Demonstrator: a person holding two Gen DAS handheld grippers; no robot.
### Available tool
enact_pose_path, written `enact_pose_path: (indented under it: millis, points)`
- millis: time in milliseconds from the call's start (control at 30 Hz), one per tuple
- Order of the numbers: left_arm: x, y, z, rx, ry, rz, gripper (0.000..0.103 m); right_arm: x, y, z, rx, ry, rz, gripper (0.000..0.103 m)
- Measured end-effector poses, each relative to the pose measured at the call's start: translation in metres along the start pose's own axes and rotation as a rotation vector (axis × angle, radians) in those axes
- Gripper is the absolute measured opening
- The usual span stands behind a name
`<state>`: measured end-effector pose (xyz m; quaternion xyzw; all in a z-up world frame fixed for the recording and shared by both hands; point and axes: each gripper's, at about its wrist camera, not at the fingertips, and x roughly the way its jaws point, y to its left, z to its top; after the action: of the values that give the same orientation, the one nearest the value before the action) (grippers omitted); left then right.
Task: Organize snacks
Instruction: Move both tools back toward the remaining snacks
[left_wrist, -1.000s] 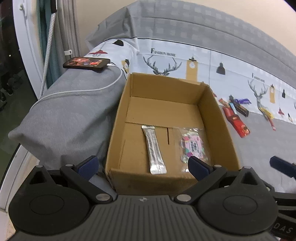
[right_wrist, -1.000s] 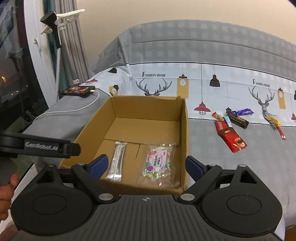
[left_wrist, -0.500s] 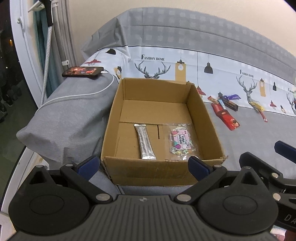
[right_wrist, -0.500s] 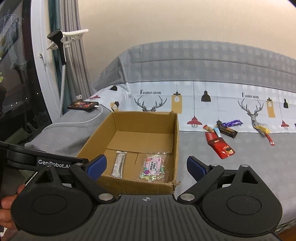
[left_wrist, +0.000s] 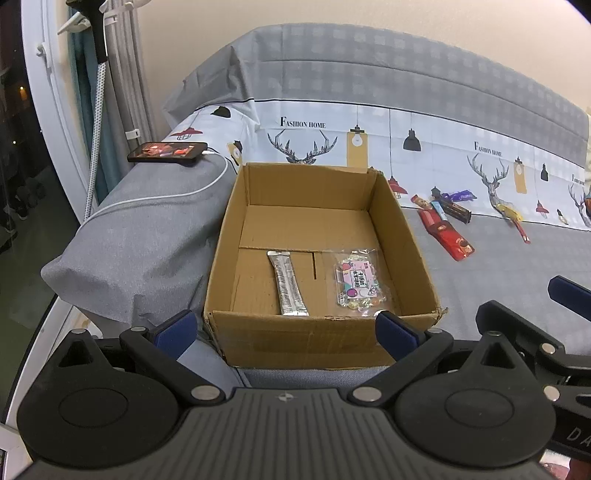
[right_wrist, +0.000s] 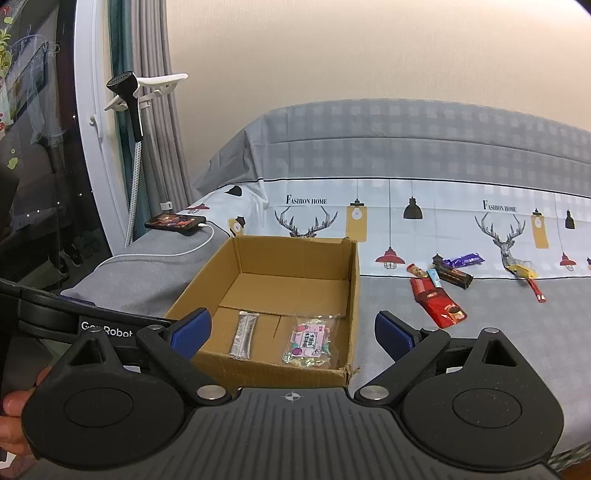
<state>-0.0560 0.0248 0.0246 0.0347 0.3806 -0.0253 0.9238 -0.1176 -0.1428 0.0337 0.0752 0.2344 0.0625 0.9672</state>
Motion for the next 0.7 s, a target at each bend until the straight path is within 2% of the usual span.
enact_pose_path:
  millis: [467,700]
  points:
    - [0.018,-0.016,0.007,0.063,0.04,0.007,0.103,0.014,-0.012,-0.004,0.046,0.04,0.008,0.096]
    - [0.036,-0.044,0.029,0.102,0.053,-0.008,0.103,0.025,-0.039,-0.007,0.106,0.058,-0.019,0.096]
